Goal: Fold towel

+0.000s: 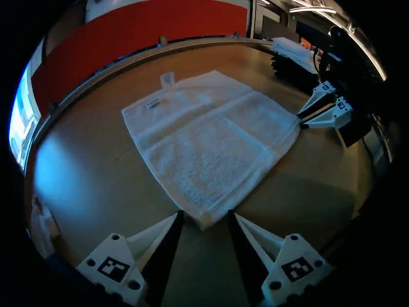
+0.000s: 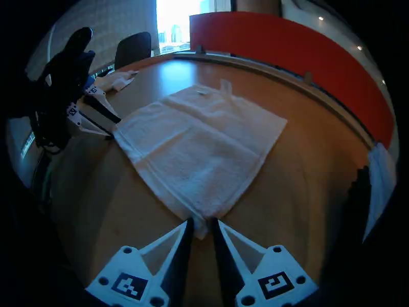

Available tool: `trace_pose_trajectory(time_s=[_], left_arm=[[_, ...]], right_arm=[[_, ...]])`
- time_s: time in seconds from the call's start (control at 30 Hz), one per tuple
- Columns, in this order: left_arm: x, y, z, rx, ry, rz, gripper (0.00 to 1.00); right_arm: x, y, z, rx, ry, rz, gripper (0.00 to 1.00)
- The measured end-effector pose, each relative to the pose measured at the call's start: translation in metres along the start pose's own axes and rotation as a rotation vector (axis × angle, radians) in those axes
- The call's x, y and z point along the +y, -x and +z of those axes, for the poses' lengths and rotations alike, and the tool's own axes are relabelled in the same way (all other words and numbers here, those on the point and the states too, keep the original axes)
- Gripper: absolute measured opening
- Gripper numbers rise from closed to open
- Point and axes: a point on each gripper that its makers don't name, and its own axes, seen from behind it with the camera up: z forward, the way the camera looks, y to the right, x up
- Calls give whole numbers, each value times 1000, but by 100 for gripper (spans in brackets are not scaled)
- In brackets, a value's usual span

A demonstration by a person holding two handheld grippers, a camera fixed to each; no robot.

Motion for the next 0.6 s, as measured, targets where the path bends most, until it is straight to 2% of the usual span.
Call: trace_pose_trajectory(time_s=[0.27,0.33,0.4,0.6], left_arm=[[-1,0,-2,-12,2,6,52],[0,-1,-2,-14,2,7,45],[0,-1,-1,-15,0,5,32],[-1,-2,0,-12,-7,-9,25]], right_arm=[[-2,-1,0,-5,-5,1,23],[-2,-1,0,-6,-6,1,22],[-3,-2,0,-6,-8,2,20],[-5,-3,0,-9,-16,15,17]])
